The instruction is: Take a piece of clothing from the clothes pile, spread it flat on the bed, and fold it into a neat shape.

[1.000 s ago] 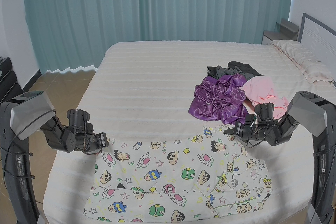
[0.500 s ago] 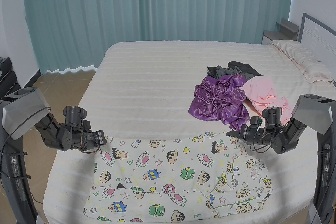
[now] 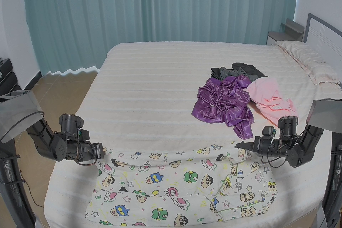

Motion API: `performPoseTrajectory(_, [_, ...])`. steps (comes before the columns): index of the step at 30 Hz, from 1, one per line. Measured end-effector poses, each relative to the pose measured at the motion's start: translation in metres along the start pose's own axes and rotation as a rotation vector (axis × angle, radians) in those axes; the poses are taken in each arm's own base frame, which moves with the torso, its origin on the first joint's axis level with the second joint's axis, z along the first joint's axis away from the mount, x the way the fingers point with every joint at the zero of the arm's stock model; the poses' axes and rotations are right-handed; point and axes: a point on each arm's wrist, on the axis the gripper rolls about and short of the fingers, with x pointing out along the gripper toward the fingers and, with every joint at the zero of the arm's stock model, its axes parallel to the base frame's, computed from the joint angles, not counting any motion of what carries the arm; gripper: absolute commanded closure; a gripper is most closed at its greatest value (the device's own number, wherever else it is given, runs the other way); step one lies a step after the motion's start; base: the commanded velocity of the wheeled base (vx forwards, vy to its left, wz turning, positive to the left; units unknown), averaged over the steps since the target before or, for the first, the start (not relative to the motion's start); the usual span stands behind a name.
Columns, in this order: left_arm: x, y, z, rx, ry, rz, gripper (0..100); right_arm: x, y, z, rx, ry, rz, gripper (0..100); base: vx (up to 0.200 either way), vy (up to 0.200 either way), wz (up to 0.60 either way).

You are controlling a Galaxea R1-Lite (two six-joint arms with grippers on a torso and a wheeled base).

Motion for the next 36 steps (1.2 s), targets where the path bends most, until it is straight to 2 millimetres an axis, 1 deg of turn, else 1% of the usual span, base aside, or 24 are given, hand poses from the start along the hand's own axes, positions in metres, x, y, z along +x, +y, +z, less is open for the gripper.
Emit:
performPoseTrajectory(7, [-0.016, -0.001, -0.016, 0.052, 0.033, 0.003, 100, -0.014, 0.003, -0.02, -0.023, 0.034, 0.005, 100, 0.0, 0.0, 0.0])
performPoseTrajectory(12, [-0.028, 0.001, -0.038, 0.112, 0.088, 0.004, 100, -0.025, 0.004, -0.042, -0.049, 0.09, -0.016, 100, 0.0, 0.0, 0.0])
performPoseTrajectory(18, [-0.034, 0.002, -0.053, 0.162, 0.074, 0.001, 100, -0.035, 0.003, -0.056, -0.059, 0.126, -0.034, 100, 0.0, 0.0, 0.0])
performPoseTrajectory(26, [-0.032, 0.004, -0.07, 0.174, 0.105, 0.005, 100, -0.05, 0.004, -0.076, -0.067, 0.18, -0.06, 100, 0.0, 0.0, 0.0])
performPoseTrajectory(36, [-0.024, 0.003, -0.081, 0.182, 0.143, 0.0, 100, -0.063, 0.008, -0.097, -0.12, 0.248, -0.074, 100, 0.0, 0.0, 0.0])
